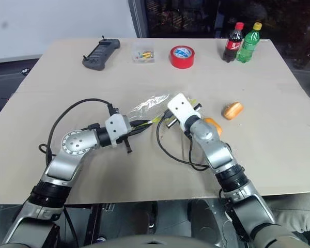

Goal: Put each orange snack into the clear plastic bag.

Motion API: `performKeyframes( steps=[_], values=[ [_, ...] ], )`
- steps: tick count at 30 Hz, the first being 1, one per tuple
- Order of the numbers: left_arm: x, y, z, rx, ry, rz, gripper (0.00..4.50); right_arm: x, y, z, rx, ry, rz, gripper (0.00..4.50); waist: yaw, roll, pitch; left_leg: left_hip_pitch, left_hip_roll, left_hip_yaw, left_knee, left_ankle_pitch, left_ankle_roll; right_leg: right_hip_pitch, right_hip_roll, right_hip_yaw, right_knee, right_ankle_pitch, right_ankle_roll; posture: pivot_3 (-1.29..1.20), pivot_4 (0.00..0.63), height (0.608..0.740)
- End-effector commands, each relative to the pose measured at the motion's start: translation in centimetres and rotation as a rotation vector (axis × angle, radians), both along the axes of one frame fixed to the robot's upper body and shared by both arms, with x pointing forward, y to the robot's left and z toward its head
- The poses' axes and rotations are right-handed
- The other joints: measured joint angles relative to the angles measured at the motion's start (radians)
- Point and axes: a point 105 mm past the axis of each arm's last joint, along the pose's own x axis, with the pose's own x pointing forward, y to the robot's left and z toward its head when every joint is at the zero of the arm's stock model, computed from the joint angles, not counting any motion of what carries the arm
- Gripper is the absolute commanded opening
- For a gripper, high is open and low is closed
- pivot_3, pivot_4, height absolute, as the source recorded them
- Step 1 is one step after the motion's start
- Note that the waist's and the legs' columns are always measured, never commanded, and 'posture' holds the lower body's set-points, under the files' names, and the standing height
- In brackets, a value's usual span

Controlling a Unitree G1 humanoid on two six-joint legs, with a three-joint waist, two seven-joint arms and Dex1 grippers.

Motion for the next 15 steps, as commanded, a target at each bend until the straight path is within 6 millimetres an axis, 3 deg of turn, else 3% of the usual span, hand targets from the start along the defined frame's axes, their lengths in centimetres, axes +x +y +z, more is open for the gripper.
performKeyframes(
  steps=[1,4,5,11,15],
  values=[
    [0.5,0.3,0.6,0.015,-0.067,-0.03,0.0,0.1,0.5,-0.3,-0.278,-0.237,0.062,0.29,0.001,0.0,0.0,0.0,0.0,0.0,0.0,0.0,0.0,0.0,0.0,0.0,0.0,0.0,0.0,0.0,0.15,0.74],
    [0.9,0.6,0.7,0.005,-0.079,-0.034,0.0,0.7,0.0,-0.9,-0.38,-0.306,0.047,1.18,0.002,0.0,0.0,0.0,0.0,0.0,0.0,0.0,0.0,0.0,0.0,0.0,0.0,0.0,0.0,0.0,0.15,0.74],
    [1.0,0.6,0.8,0.001,-0.082,-0.038,0.0,0.9,-0.1,-1.0,-0.396,-0.317,0.043,1.81,0.002,0.0,0.0,-0.001,0.0,0.0,0.0,0.0,0.0,0.0,0.0,0.0,0.0,0.0,0.0,0.0,0.15,0.74],
    [2.1,1.2,0.7,-0.017,-0.071,0.003,0.0,1.1,-1.8,-0.5,-0.45,-0.361,0.014,4.47,0.003,0.0,0.0,-0.001,0.0,0.0,0.0,0.0,0.0,0.0,0.0,0.001,0.0,0.0,0.0,0.0,0.15,0.74],
    [3.3,1.6,0.7,-0.031,-0.061,0.069,0.0,0.1,-3.7,0.7,-0.295,-0.233,-0.02,4.47,0.011,0.0,0.0,-0.001,0.0,0.0,0.0,0.0,0.0,0.0,0.0,0.0,0.0,0.0,0.0,0.0,0.15,0.74]
  ],
)
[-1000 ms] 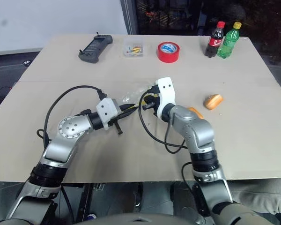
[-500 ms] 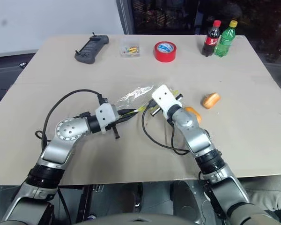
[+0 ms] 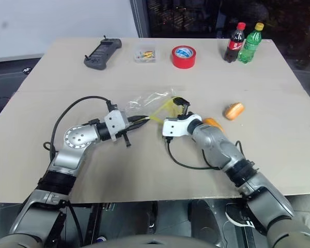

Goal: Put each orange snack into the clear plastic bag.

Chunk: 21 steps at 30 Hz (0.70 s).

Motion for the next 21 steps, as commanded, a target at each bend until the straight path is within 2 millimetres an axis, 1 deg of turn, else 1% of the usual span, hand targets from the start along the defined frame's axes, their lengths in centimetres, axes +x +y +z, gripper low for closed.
performKeyframes(
  steps=[1,4,6,8,10,12,15,20,21],
  values=[
    [1.2,0.6,1.1,-0.022,-0.034,0.067,0.0,-0.8,-2.3,2.8,0.225,0.096,-0.058,4.47,0.003,0.0,0.0,0.0,0.0,0.0,0.0,0.0,0.0,0.0,0.0,0.0,0.0,0.0,0.0,0.0,0.15,0.74],
    [1.7,0.4,1.5,-0.046,-0.034,0.082,0.0,-2.1,-4.3,3.6,0.416,0.229,-0.113,4.47,0.01,0.0,0.0,0.0,0.0,-0.001,0.001,0.0,0.0,0.0,0.0,-0.001,0.0,0.0,0.0,0.0,0.15,0.74],
    [1.8,0.3,1.6,-0.051,-0.035,0.084,0.0,-3.1,-5.8,3.6,0.511,0.314,-0.171,4.47,0.015,0.0,0.0,0.0,0.0,0.0,0.001,0.0,0.0,0.0,0.0,0.0,0.0,0.0,0.0,0.0,0.15,0.74],
    [2.0,0.2,1.8,-0.059,-0.036,0.086,0.0,-3.7,-7.4,3.1,0.565,0.366,-0.246,4.47,0.016,0.0,0.0,0.001,0.0,0.0,0.001,0.0,0.0,0.001,0.0,0.0,0.001,0.0,0.0,0.0,0.15,0.74],
    [2.1,0.1,2.0,-0.067,-0.033,0.084,0.0,-4.1,-9.6,2.1,0.589,0.402,-0.35,4.47,0.019,0.0,0.0,0.001,0.0,-0.001,0.001,0.0,0.0,0.002,0.0,-0.001,0.001,0.0,0.0,0.0,0.15,0.74],
    [2.0,0.0,2.0,-0.072,-0.025,0.076,0.0,-4.4,-11.0,1.3,0.615,0.443,-0.424,4.47,0.019,0.0,0.0,0.001,0.0,-0.001,0.001,0.0,0.0,0.002,0.0,-0.001,0.001,0.0,0.0,0.0,0.15,0.74],
    [1.9,-0.1,2.0,-0.08,-0.014,0.067,0.0,-4.9,-11.8,0.0,0.635,0.524,-0.469,4.47,0.017,0.0,0.0,0.001,0.0,-0.001,0.002,0.0,0.0,0.002,0.0,-0.001,0.001,0.0,0.0,0.0,0.15,0.74],
    [1.8,-0.2,2.0,-0.085,-0.007,0.061,0.0,-5.1,-11.7,-1.0,0.652,0.586,-0.481,4.47,0.016,0.0,0.0,0.001,0.0,-0.001,0.002,0.0,0.0,0.002,0.0,-0.001,0.001,0.0,0.0,0.0,0.15,0.74],
    [1.8,-0.2,2.0,-0.086,-0.006,0.061,0.0,-5.2,-11.6,-1.1,0.65,0.59,-0.475,4.23,0.016,0.0,0.0,0.001,0.0,-0.001,0.002,0.0,0.0,0.002,0.0,-0.001,0.001,0.0,0.0,0.0,0.15,0.74]
  ],
)
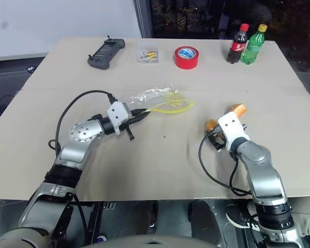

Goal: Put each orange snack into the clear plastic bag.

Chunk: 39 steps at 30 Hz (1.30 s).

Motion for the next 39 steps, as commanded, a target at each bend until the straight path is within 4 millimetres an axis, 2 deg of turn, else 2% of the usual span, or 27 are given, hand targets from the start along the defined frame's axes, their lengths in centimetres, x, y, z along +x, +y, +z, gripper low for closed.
performKeyframes(
  steps=[1,3,7,12,14,18,22,26,33,36,39],
  values=[
    [0.1,0.1,1.6,-0.029,-0.046,-0.001,0.0,-0.3,0.3,1.2,0.007,-0.041,0.023,3.96,0.001,0.0,0.0,0.0,0.0,0.0,0.0,0.0,0.0,0.0,0.0,0.0,0.0,0.0,0.0,0.0,0.15,0.74],
    [0.1,0.2,1.6,-0.035,-0.042,0.002,0.0,-0.4,0.3,1.0,-0.003,-0.04,0.028,3.3,0.001,0.0,0.0,0.0,0.0,0.0,0.0,0.0,0.0,0.0,0.0,0.0,0.0,0.0,0.0,0.0,0.15,0.74],
    [0.1,0.1,1.7,-0.049,-0.036,0.003,0.0,-0.5,0.4,1.2,-0.008,-0.054,0.043,1.42,0.002,0.0,0.0,0.0,0.0,0.0,0.0,0.0,0.0,0.0,0.0,0.0,0.0,0.0,0.0,0.0,0.15,0.74],
    [-0.5,-0.3,1.5,-0.067,-0.012,-0.036,0.0,-0.9,3.0,3.7,0.089,-0.094,0.174,1.42,-0.002,0.0,0.0,0.0,0.0,0.0,0.0,0.0,0.0,0.0,0.0,0.0,0.0,0.0,0.0,0.0,0.15,0.74],
    [-0.9,-0.5,1.3,-0.063,-0.01,-0.051,0.0,-0.9,5.0,4.7,0.14,-0.104,0.243,1.42,-0.005,0.0,0.0,0.0,0.0,0.0,0.0,0.0,0.0,0.0,0.0,0.0,0.0,0.0,0.0,0.0,0.15,0.74],
    [-1.5,-1.0,1.3,-0.058,-0.013,-0.082,0.0,0.1,8.1,5.3,0.142,-0.118,0.324,1.42,-0.005,0.0,0.0,0.0,0.0,-0.001,0.001,0.0,0.0,0.0,0.0,0.0,0.0,0.0,0.0,0.0,0.15,0.74],
    [-2.5,-1.8,1.3,-0.046,-0.014,-0.123,0.0,1.3,10.0,5.8,0.141,-0.132,0.352,1.42,0.001,0.0,0.0,-0.001,0.0,-0.001,0.001,0.0,0.0,0.0,0.0,0.0,0.0,0.0,0.0,0.0,0.15,0.74],
    [-3.3,-2.3,1.5,-0.056,-0.01,-0.139,0.0,1.6,11.2,5.6,0.121,-0.124,0.389,1.42,0.002,0.0,0.0,-0.001,0.0,-0.001,0.001,0.0,0.0,0.0,0.0,-0.001,0.0,0.0,0.0,0.0,0.15,0.74],
    [-4.9,-2.8,1.0,-0.014,0.003,-0.194,0.0,2.2,12.1,4.8,0.116,-0.087,0.391,1.42,-0.002,0.0,0.0,0.0,0.0,-0.001,0.001,0.0,0.0,0.0,0.0,-0.001,0.0,0.0,0.0,0.0,0.15,0.74],
    [-5.6,-2.8,0.4,0.029,0.015,-0.227,0.0,3.1,12.6,4.3,0.168,-0.054,0.352,1.42,-0.003,0.0,0.0,0.0,0.0,-0.001,0.001,0.0,0.0,0.0,0.0,-0.001,0.0,0.0,0.0,0.0,0.15,0.74],
    [-6.0,-2.8,-0.2,0.051,0.027,-0.243,0.0,5.0,12.8,3.9,0.27,-0.027,0.248,1.42,-0.003,0.0,0.0,0.0,0.0,0.0,0.001,0.0,0.0,0.0,0.0,0.0,0.0,0.0,0.0,0.0,0.15,0.74]
  ],
)
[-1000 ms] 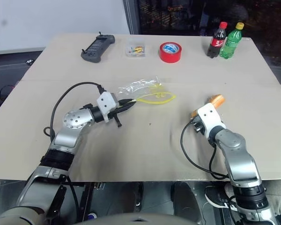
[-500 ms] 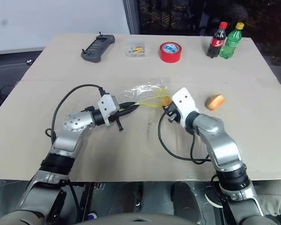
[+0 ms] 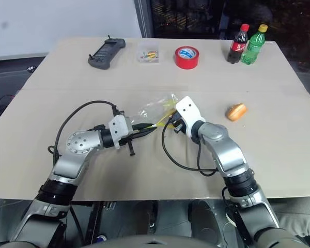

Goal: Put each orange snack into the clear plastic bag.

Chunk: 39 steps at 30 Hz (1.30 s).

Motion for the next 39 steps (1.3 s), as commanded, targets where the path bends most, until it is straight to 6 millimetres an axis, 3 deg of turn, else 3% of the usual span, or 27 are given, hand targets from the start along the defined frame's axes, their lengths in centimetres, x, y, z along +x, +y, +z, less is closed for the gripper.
performKeyframes(
  steps=[1,2,6,7,10,13,19,25,29,33,39],
  values=[
    [-1.0,-0.6,0.4,0.016,-0.037,-0.053,0.0,2.3,-0.1,1.1,0.083,-0.025,-0.109,1.42,-0.001,0.0,0.0,0.0,0.0,0.0,0.0,0.0,0.0,0.0,0.0,0.0,0.0,0.0,0.0,0.0,0.15,0.74],
    [-1.1,-0.6,0.4,0.013,-0.033,-0.054,0.0,2.9,-0.1,0.9,0.083,-0.027,-0.126,1.42,-0.001,0.0,0.0,0.0,0.0,0.0,0.0,0.0,0.0,0.0,0.0,0.0,0.0,0.0,0.0,0.0,0.15,0.74],
    [-0.7,-0.5,0.5,-0.032,-0.008,-0.002,0.0,4.6,-0.4,0.1,0.063,-0.058,-0.178,2.67,0.002,0.0,0.0,0.0,0.0,0.0,0.0,0.0,0.0,0.0,0.0,0.0,0.0,0.0,0.0,0.0,0.15,0.74],
    [-0.4,-0.3,0.6,-0.04,-0.005,0.019,0.0,4.6,-0.4,0.2,0.062,-0.069,-0.174,3.24,0.002,0.0,0.0,0.0,0.0,0.0,0.0,0.0,0.0,0.0,0.0,0.0,0.0,0.0,0.0,0.0,0.15,0.74],
    [0.9,0.4,0.8,-0.092,0.029,0.12,0.0,3.6,-0.2,1.3,0.117,-0.097,-0.124,4.42,0.0,0.0,0.0,-0.001,0.0,0.0,0.0,0.0,0.0,0.0,0.0,0.0,0.0,0.0,0.0,0.0,0.15,0.74],
    [2.0,1.1,1.0,-0.123,0.055,0.204,0.0,1.9,-0.4,2.4,0.165,-0.103,-0.047,4.42,0.0,0.0,0.0,-0.001,0.0,-0.001,0.0,0.0,0.0,0.0,0.0,0.0,0.0,0.0,0.0,0.0,0.15,0.74],
    [4.2,2.0,1.9,-0.194,0.065,0.337,0.0,-1.7,-3.1,4.5,0.203,-0.154,0.017,4.42,0.003,0.0,0.0,0.0,0.0,-0.001,0.0,0.0,0.0,0.0,0.0,-0.001,0.0,0.0,0.0,0.0,0.15,0.74],
    [5.1,1.5,2.5,-0.216,0.047,0.361,0.0,-0.7,-9.0,5.6,0.204,-0.243,-0.293,4.42,0.002,0.0,0.0,0.0,0.0,0.0,0.0,0.0,0.0,0.0,0.0,0.0,0.0,0.0,0.0,0.0,0.15,0.74],
    [5.3,0.8,2.5,-0.219,0.04,0.349,0.0,1.0,-14.4,4.1,0.06,-0.294,-0.667,4.42,0.004,0.0,0.0,0.0,0.0,0.0,0.0,0.0,0.0,0.0,0.0,0.0,0.0,0.0,0.0,0.0,0.15,0.74],
    [5.3,0.4,2.0,-0.201,0.04,0.334,0.0,2.1,-17.1,2.2,0.036,-0.288,-0.876,4.42,0.003,0.0,0.0,0.0,0.0,0.0,0.0,0.0,0.0,0.0,0.0,0.0,0.0,0.0,0.0,0.0,0.15,0.74],
    [5.2,0.5,1.8,-0.184,0.032,0.329,0.0,3.0,-17.9,-0.6,-0.041,-0.242,-0.916,4.42,0.0,0.0,0.0,0.0,0.0,0.001,0.0,0.0,0.0,0.0,0.0,0.002,0.0,0.0,0.0,0.0,0.15,0.74]
  ],
)
